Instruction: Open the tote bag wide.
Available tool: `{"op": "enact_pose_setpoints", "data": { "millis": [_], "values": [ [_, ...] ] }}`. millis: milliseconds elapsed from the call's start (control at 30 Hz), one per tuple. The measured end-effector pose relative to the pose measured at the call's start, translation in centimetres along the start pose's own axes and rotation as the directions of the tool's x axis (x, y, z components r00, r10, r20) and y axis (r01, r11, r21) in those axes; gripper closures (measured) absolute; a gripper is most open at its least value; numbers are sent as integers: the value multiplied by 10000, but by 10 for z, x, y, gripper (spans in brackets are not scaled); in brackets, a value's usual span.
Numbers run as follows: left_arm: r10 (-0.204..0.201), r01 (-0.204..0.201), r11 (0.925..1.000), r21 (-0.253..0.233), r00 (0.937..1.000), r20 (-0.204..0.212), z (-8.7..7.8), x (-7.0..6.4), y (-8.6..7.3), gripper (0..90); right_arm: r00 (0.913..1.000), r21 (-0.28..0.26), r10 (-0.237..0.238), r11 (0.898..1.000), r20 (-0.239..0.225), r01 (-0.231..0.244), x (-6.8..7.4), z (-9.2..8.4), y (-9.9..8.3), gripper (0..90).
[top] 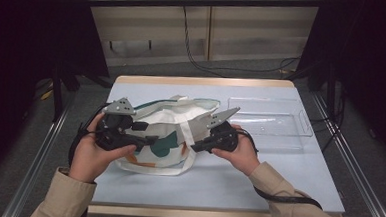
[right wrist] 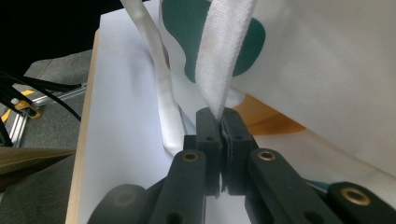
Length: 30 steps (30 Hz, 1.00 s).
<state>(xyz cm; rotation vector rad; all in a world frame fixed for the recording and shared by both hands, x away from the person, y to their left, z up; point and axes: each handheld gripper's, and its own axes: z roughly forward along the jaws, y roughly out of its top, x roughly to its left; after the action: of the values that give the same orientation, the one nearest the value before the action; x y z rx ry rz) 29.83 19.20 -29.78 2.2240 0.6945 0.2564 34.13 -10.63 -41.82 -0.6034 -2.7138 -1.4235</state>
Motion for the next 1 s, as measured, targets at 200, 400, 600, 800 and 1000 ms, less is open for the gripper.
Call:
{"op": "enact_pose_setpoints", "data": {
  "millis": [200,400,600,800,1000],
  "values": [
    [-55,53,9997,-234,9999,-90,-3,6,9,431,9999,119,-60,9999,-88,61,1,0,-1,872],
    [-285,284,9996,-62,9993,-241,3,18,16,442,9999,162,-72,9998,-145,74,3,-1,-5,872],
    [-504,502,9987,-47,9979,-415,3,29,20,449,9998,214,-118,9997,-130,121,2,-2,-8,872],
    [-674,665,9976,-207,9964,-506,5,40,21,465,9997,287,-104,9995,-226,110,3,-4,-10,873],
    [-587,572,9981,-245,9963,-627,1,43,24,461,9996,294,-91,9995,-276,99,5,-4,-12,873]
  ]
}}
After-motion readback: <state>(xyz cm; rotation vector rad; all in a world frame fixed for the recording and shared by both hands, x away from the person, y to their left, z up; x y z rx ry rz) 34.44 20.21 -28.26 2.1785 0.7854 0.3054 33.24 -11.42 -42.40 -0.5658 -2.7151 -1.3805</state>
